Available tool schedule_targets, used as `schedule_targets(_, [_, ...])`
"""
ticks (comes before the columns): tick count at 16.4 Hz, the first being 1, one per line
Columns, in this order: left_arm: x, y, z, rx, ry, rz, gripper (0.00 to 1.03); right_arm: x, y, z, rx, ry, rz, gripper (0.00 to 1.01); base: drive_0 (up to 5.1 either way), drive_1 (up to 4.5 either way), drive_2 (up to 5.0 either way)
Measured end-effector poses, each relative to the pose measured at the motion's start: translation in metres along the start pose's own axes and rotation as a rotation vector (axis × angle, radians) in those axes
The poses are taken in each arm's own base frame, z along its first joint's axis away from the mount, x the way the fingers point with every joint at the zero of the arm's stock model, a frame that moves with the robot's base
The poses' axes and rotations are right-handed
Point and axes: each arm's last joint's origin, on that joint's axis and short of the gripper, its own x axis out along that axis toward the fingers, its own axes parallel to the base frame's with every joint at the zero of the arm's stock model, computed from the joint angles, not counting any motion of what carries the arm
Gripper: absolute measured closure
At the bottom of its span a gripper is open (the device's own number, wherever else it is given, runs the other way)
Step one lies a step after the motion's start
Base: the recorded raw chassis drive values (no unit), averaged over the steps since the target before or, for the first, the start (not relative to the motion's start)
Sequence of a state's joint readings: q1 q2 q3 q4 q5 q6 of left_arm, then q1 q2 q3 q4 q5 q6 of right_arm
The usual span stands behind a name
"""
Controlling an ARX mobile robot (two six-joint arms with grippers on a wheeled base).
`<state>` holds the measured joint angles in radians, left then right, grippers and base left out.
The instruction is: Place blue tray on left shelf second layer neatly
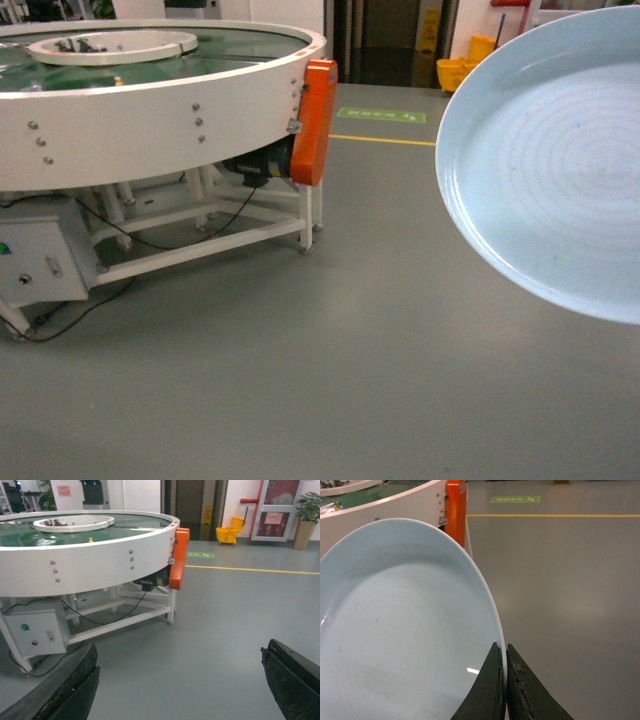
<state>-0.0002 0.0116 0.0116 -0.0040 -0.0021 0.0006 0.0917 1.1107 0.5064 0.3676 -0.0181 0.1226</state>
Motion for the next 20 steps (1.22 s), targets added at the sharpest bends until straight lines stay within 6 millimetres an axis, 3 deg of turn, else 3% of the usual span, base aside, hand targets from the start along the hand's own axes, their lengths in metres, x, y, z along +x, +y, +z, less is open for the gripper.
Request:
schedule_targets(10, [0.0, 0.0, 0.0001, 0.0, -0.001, 0.0, 0.05, 0.0, 0.0, 0.0002, 0.0, -0.002, 0.001, 0.99, 1.9, -0.32, -6.4])
schedule_targets(20, [0.0, -0.0001, -0.0002, 0.0, 0.002, -0.002, 0.05, 0.0001, -0.0001, 0.0001, 0.0, -0.002, -0.003, 0.99, -1.6, -1.6, -1.6])
